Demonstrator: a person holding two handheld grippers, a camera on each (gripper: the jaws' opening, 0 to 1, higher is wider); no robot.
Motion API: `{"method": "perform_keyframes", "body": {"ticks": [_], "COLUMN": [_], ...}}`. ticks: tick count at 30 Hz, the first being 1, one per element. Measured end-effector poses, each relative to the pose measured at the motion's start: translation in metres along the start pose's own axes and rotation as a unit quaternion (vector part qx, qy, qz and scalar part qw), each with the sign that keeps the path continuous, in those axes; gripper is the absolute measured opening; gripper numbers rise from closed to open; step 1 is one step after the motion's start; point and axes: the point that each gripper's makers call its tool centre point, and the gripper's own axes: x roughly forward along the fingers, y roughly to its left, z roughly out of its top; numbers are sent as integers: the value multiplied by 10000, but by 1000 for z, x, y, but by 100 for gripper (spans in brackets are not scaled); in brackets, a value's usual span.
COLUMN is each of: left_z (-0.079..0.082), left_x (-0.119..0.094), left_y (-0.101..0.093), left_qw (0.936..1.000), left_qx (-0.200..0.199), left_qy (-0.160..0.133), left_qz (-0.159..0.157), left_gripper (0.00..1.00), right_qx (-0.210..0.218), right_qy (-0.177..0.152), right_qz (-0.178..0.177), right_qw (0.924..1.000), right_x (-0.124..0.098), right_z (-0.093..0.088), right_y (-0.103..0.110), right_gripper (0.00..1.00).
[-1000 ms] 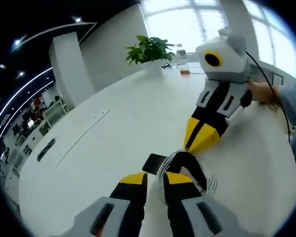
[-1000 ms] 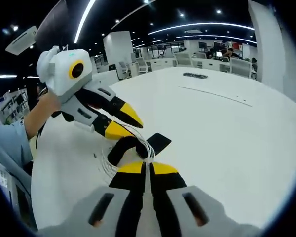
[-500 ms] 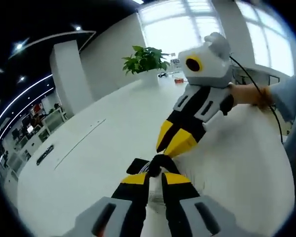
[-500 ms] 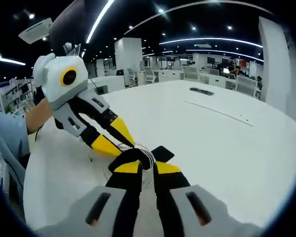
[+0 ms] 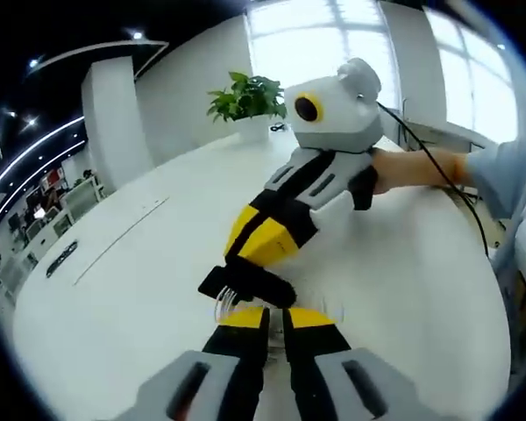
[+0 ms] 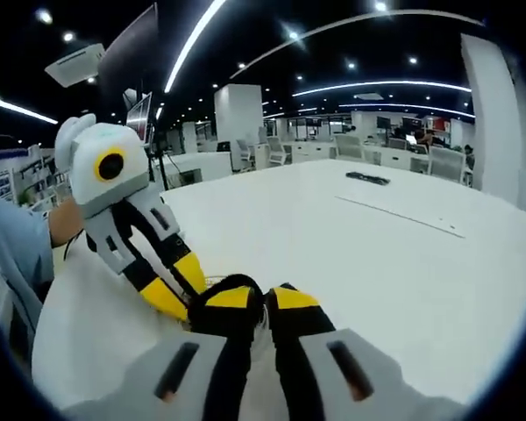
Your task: Peel open the Velcro strap on the desktop, arrange the wired earphones neatly onto it, and close the Velcro strap to secure them.
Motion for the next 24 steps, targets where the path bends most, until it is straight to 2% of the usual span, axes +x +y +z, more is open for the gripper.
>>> {"method": "perform_keyframes", "body": {"ticks": [9, 15, 22, 24], "left_z": [-1, -1, -1, 0], "left_x": [-2, -3, -4, -4], "left_y": [-5, -8, -11, -11], "left_qw": [9999, 9998, 9998, 9999], "left_qx": [-91, -114, -80, -62], "left_qy": [26, 52, 46, 36], "left_qz": [-103, -142, -151, -140], "left_gripper": [11, 10, 10, 10], "right_qx": [98, 86, -55, -227], "right_qy": [-5, 145, 208, 253], "right_qz": [2, -17, 145, 206], "right_qw": [10000, 9999, 9997, 9992], "right_x": [7, 12, 14, 14], "right_z": [1, -6, -11, -13], "right_y": [-6, -14, -13, -13], "right_gripper": [6, 5, 5, 5]}}
